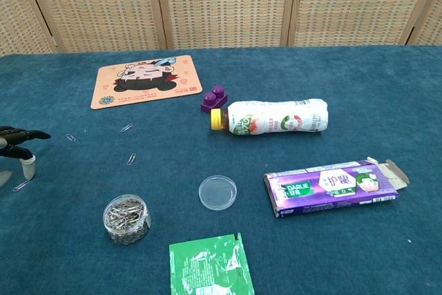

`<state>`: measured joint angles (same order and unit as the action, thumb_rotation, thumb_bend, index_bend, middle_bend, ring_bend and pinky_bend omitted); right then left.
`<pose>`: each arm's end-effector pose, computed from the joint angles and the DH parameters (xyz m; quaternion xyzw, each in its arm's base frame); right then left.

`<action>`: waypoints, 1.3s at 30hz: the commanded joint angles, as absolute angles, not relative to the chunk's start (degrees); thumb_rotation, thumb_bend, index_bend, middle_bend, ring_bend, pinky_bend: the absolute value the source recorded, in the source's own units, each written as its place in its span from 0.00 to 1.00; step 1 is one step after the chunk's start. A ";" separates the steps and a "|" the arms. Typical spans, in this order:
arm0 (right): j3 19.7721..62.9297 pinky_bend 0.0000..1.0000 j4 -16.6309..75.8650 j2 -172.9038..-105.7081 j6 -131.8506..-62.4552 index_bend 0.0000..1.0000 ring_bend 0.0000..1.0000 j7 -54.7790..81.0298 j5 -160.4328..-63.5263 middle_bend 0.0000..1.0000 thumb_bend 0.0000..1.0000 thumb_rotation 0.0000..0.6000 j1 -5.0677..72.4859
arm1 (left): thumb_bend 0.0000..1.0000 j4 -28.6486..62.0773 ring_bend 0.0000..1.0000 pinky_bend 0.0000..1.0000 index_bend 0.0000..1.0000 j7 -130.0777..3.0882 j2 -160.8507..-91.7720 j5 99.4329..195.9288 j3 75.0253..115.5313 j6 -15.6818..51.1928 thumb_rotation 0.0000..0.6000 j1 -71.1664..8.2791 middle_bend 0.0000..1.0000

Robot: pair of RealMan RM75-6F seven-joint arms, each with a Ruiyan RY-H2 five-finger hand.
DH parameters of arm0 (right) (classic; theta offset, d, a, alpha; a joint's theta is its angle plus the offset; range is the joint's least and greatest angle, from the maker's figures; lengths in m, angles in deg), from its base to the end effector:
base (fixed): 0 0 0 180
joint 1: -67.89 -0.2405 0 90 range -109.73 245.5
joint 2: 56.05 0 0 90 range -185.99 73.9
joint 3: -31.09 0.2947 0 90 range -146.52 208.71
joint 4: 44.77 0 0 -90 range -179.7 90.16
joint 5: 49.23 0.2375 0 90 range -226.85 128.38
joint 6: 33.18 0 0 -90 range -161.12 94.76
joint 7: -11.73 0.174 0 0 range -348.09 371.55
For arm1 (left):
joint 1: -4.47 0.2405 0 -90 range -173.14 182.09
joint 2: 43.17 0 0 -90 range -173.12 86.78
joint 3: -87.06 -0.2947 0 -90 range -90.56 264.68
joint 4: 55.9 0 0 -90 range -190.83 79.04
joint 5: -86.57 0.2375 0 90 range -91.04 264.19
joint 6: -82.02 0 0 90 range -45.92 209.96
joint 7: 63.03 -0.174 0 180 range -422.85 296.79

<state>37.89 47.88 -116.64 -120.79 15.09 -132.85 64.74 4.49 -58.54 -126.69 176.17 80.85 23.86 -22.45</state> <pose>-0.3617 -0.2208 0.1947 0.5526 -0.3701 0.4121 0.6228 -0.3837 0.3250 -0.0060 -0.7980 -0.3450 -0.2323 0.4363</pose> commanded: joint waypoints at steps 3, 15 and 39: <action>37.92 0.00 47.87 -116.56 -120.90 0.00 0.00 15.29 -132.86 0.00 0.00 1.00 64.80 | 0.66 5.51 0.00 0.00 0.41 -59.37 -126.55 176.72 80.47 23.66 1.00 -22.39 0.00; 37.92 0.00 48.03 -116.34 -121.15 0.00 0.00 15.73 -133.08 0.00 0.00 1.00 64.91 | 0.66 7.35 0.00 0.00 0.41 -57.30 -125.33 180.14 79.72 16.94 1.00 -20.71 0.00; 37.80 0.00 48.11 -116.55 -120.71 0.00 0.00 15.24 -133.09 0.00 0.00 1.00 64.72 | 0.29 -3.81 0.00 0.00 0.47 -50.81 -128.67 177.47 81.98 18.44 1.00 -20.76 0.00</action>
<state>37.80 48.11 -116.55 -120.71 15.24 -133.09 64.72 -3.74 -50.67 -128.60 177.51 81.94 18.35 -20.72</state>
